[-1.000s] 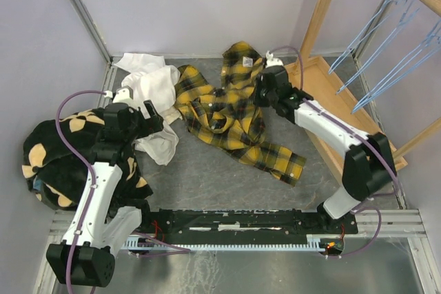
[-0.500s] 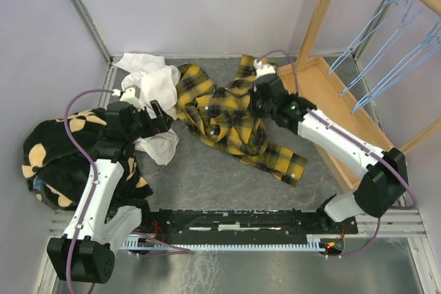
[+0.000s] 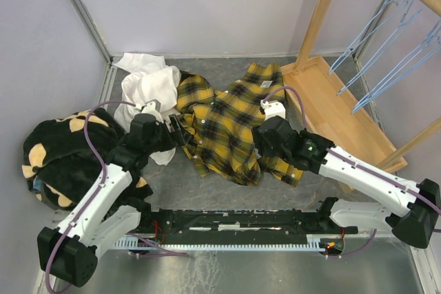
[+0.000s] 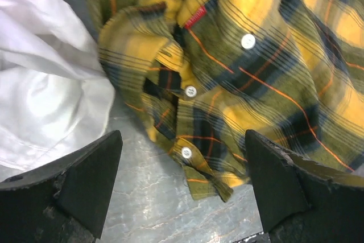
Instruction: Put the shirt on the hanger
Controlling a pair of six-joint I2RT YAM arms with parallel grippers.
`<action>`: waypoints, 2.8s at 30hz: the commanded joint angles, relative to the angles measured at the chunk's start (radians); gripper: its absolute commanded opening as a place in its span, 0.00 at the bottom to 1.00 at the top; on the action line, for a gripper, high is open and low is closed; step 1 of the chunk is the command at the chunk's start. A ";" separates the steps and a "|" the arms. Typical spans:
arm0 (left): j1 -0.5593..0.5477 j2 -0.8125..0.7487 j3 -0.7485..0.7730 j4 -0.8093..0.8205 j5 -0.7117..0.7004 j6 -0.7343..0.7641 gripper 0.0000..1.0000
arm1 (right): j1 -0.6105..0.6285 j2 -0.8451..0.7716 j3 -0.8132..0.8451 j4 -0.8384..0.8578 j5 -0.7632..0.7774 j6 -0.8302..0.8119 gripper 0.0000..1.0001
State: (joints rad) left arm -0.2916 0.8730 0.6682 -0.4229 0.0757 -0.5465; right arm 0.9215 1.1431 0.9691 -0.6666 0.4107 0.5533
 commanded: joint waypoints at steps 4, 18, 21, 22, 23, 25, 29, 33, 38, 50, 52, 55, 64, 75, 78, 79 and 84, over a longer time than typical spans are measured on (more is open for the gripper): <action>-0.106 -0.106 -0.105 -0.001 -0.218 -0.247 0.87 | 0.000 0.004 0.050 0.005 0.043 -0.031 0.74; -0.109 -0.175 -0.442 0.471 -0.100 -0.232 0.71 | 0.000 0.024 0.001 0.057 -0.041 0.005 0.73; -0.108 -0.137 -0.481 0.563 -0.092 -0.240 0.68 | -0.001 0.011 -0.006 0.056 -0.031 0.019 0.73; -0.108 -0.119 -0.489 0.587 -0.090 -0.240 0.66 | 0.000 0.006 -0.008 0.056 -0.030 0.023 0.73; -0.109 -0.104 -0.495 0.610 -0.090 -0.239 0.65 | 0.000 0.003 -0.010 0.055 -0.030 0.026 0.73; -0.108 -0.068 -0.504 0.653 -0.092 -0.238 0.62 | 0.000 -0.001 -0.010 0.051 -0.031 0.029 0.73; -0.108 0.018 -0.500 0.715 -0.111 -0.219 0.57 | 0.000 -0.008 -0.008 0.039 -0.031 0.028 0.73; -0.108 0.087 -0.501 0.785 -0.122 -0.211 0.54 | 0.000 -0.021 -0.002 0.026 -0.027 0.027 0.73; -0.107 0.204 -0.495 0.885 -0.107 -0.219 0.49 | 0.000 -0.021 0.004 0.014 -0.027 0.029 0.73; -0.108 0.232 -0.385 0.763 -0.093 -0.179 0.08 | 0.000 -0.037 0.000 0.010 -0.012 0.040 0.73; -0.109 0.165 -0.323 0.600 -0.140 -0.141 0.03 | 0.000 -0.046 -0.002 0.005 0.000 0.033 0.74; -0.109 0.076 -0.199 0.354 -0.239 -0.087 0.03 | 0.000 -0.056 -0.004 0.004 0.017 0.018 0.74; -0.120 0.099 0.350 -0.238 -0.489 0.106 0.03 | 0.000 -0.089 -0.007 0.013 0.037 -0.010 0.74; -0.126 0.335 1.060 -0.506 -0.771 0.448 0.03 | -0.001 -0.160 -0.021 0.022 0.014 -0.049 0.75; -0.128 0.393 1.221 -0.506 -0.811 0.543 0.03 | 0.000 -0.185 -0.018 0.007 0.005 -0.058 0.75; -0.128 0.408 1.273 -0.497 -0.808 0.571 0.03 | 0.000 -0.195 -0.018 0.001 0.003 -0.065 0.75; -0.132 0.517 1.583 -0.463 -0.713 0.694 0.03 | 0.000 -0.258 -0.019 -0.016 0.005 -0.092 0.76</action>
State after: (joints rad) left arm -0.4168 1.3384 2.0293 -0.9539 -0.6529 -0.0219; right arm 0.9211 0.9443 0.9451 -0.6762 0.4122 0.4969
